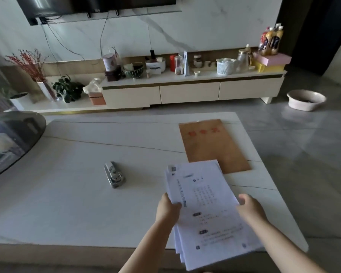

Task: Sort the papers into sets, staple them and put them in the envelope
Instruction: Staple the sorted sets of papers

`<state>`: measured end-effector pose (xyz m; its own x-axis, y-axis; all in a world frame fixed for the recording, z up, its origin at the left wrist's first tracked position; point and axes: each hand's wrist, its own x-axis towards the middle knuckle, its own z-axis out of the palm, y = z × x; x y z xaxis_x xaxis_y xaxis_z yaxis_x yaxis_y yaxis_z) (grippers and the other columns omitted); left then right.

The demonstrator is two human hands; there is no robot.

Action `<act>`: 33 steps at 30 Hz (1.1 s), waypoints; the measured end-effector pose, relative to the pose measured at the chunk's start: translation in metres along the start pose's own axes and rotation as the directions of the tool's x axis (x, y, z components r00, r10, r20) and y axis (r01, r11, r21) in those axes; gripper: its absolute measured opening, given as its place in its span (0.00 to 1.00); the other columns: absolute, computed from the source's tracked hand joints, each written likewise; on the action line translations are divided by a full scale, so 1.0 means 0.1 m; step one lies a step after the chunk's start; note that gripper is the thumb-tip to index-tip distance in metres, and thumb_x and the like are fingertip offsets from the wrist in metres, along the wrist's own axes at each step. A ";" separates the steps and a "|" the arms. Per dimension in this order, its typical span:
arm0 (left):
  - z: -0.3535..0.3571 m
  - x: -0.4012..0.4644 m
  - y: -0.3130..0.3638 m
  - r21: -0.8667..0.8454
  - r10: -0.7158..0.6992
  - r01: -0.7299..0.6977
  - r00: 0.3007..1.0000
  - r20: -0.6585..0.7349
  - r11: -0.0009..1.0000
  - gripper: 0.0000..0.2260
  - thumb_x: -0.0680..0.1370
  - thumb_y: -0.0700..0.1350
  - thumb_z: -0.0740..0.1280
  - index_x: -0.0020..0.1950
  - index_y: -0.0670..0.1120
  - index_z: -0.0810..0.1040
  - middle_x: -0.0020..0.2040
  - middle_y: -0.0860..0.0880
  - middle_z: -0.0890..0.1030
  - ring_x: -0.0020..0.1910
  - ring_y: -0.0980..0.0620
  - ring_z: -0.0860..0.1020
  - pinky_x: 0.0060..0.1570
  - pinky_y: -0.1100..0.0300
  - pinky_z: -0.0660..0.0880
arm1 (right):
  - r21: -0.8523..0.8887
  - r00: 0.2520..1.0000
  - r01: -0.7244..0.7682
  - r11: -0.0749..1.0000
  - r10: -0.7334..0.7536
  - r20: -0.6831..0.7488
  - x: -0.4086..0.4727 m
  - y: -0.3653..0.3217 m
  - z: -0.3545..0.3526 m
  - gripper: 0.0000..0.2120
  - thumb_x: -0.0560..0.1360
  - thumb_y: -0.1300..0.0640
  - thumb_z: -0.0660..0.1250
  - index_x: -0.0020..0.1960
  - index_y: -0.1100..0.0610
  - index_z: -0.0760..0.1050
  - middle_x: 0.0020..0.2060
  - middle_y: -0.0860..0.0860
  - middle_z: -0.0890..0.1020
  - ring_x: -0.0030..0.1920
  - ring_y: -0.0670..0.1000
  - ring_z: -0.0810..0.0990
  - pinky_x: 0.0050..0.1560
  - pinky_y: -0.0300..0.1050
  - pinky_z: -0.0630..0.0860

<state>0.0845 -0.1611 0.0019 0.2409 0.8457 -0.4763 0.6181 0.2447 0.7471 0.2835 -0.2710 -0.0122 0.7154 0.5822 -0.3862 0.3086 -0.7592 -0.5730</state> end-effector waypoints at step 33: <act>-1.26 0.93 -0.59 0.187 0.239 -0.187 0.919 -0.314 0.964 0.23 0.78 0.41 0.65 0.72 0.47 0.67 0.69 0.46 0.70 0.66 0.49 0.70 0.66 0.57 0.66 | 0.531 0.969 0.102 0.841 -0.204 0.136 0.28 -1.47 1.40 0.09 0.74 0.69 0.64 0.50 0.58 0.74 0.42 0.55 0.81 0.40 0.55 0.79 0.37 0.42 0.71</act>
<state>-0.0239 -0.0375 -0.0286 0.1343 0.9845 -0.1130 0.6909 -0.0113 0.7229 0.1705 -0.1020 -0.0400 0.5452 0.7589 -0.3561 -0.0004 -0.4246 -0.9054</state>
